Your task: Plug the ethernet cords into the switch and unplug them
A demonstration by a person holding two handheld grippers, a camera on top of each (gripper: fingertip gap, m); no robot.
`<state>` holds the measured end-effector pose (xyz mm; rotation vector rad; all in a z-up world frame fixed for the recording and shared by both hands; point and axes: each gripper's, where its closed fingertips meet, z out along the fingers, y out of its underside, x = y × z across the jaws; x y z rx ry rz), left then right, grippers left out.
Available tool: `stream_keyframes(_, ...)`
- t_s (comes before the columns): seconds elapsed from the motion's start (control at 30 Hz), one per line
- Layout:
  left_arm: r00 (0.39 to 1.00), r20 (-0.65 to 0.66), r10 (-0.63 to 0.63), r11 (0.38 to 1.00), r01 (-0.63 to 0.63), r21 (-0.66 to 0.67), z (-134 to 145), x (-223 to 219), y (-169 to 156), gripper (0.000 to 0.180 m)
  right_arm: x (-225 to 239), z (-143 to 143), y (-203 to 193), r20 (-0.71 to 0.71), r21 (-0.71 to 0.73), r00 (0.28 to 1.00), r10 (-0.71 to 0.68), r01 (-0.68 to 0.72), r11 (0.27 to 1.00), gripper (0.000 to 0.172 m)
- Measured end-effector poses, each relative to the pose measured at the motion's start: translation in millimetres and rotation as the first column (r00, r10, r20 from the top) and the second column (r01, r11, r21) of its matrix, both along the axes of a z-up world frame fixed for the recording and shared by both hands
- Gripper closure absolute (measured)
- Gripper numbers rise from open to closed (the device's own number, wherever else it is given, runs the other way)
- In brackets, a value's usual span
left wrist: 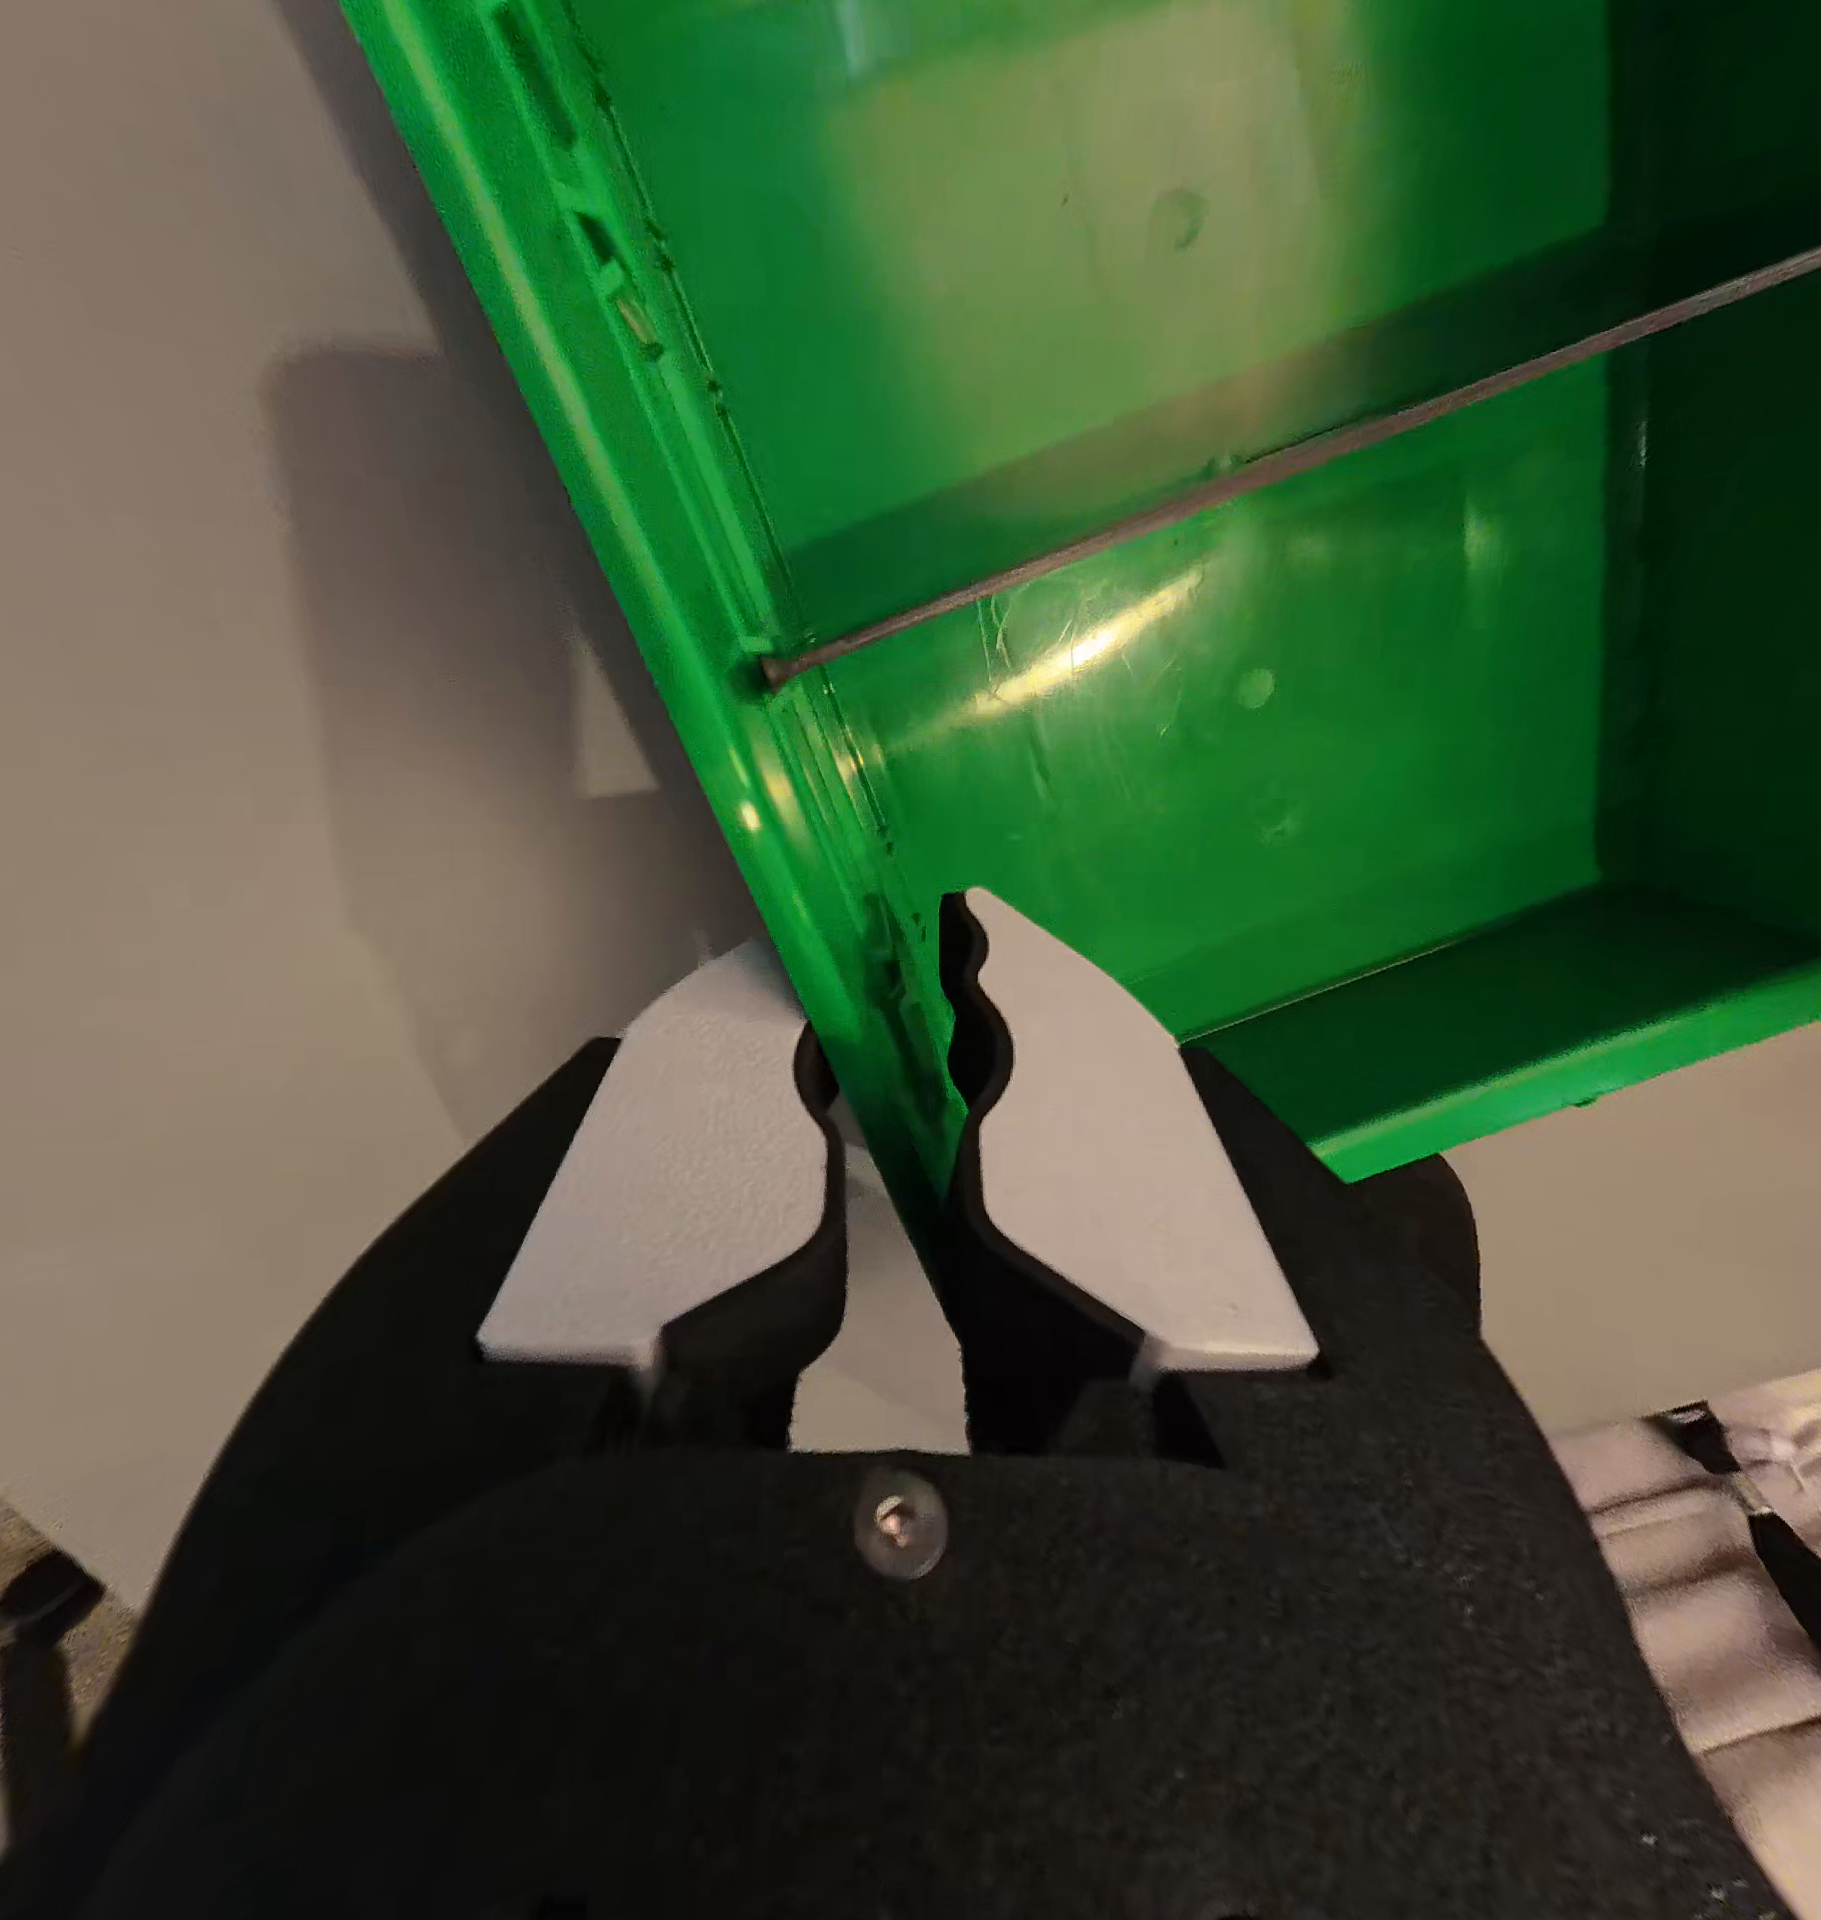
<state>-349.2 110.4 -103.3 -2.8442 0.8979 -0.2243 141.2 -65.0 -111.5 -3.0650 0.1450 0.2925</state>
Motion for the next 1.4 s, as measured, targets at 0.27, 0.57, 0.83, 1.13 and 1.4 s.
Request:
stream_keyframes(0.27,0.993,-0.041,-0.107,0.993,0.104,-0.064,-4.0,30.8,-16.4,0.167,-9.4,-0.3,9.3,-0.022,-0.003,0.994,-0.109,0.109,0.994,0.165)
stream_keyframes(0.57,0.988,-0.026,-0.15,0.981,0.145,-0.128,-6.2,47.2,-34.0,0.162,-24.0,-0.7,5.7,0.075,-0.05,0.997,0.014,-0.01,0.999,0.166)
stream_keyframes(0.83,0.988,0.105,-0.115,0.988,0.125,-0.089,13.6,44.6,-34.4,0.159,-0.1,61.8,26.4,0.291,0.238,0.955,-0.061,-0.01,0.971,0.143)
stream_keyframes(1.13,0.931,0.352,-0.099,0.914,-0.055,0.402,116.2,29.3,5.6,0.161,-239.5,159.5,79.3,0.06,0.836,0.888,0.456,-0.294,0.464,0.137)
stream_keyframes(1.4,0.881,0.415,-0.226,0.863,-0.017,0.506,147.7,40.1,-6.5,0.16,-260.2,65.4,86.5,-0.069,0.376,0.948,0.309,-0.262,0.889,0.148)
